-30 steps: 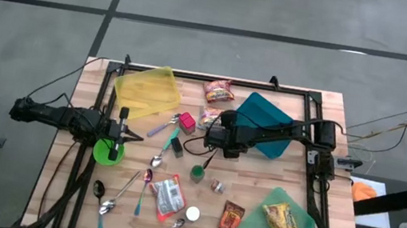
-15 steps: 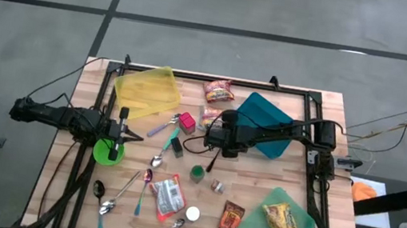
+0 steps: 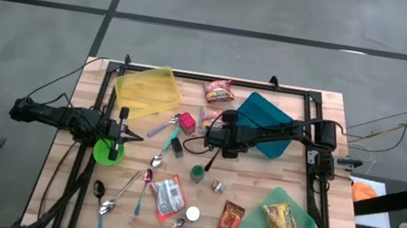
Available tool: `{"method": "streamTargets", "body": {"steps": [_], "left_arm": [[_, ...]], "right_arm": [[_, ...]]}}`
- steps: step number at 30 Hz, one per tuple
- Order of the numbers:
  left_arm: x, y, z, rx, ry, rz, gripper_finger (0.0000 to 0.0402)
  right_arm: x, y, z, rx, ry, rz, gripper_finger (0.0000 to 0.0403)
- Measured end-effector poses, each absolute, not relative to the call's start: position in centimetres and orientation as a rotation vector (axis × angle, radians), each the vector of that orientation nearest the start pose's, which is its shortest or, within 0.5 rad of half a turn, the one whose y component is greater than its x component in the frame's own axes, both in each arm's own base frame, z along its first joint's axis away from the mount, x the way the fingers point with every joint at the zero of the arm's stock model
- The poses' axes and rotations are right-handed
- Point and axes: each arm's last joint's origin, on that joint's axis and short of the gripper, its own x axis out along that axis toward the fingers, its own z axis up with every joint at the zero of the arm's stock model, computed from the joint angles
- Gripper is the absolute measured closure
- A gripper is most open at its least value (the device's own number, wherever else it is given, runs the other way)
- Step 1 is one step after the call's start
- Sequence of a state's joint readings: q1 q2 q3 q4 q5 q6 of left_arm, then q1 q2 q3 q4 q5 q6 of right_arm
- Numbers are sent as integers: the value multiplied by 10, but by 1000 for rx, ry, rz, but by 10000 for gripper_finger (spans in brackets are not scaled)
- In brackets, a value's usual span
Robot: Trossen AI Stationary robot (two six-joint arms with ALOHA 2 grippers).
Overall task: Pick & Place Food Item
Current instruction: Put the blue noodle pack into the green bin
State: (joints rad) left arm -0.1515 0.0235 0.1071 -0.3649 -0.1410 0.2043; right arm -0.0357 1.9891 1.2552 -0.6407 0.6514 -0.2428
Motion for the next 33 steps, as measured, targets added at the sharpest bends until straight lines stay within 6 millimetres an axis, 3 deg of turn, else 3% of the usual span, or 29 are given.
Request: {"method": "streamTargets", "body": {"steps": [16, 26, 33], "left_arm": [[87, -9, 163, 244, 276, -39, 401], [87, -9, 163, 244, 276, -39, 401], [87, -9, 163, 244, 276, -38, 401]], "right_arm": [[355, -14, 190, -565, 1246, -451, 392], [339, 13, 226, -515, 1134, -447, 392], [314, 38, 258, -448, 1051, -435, 392]]}}
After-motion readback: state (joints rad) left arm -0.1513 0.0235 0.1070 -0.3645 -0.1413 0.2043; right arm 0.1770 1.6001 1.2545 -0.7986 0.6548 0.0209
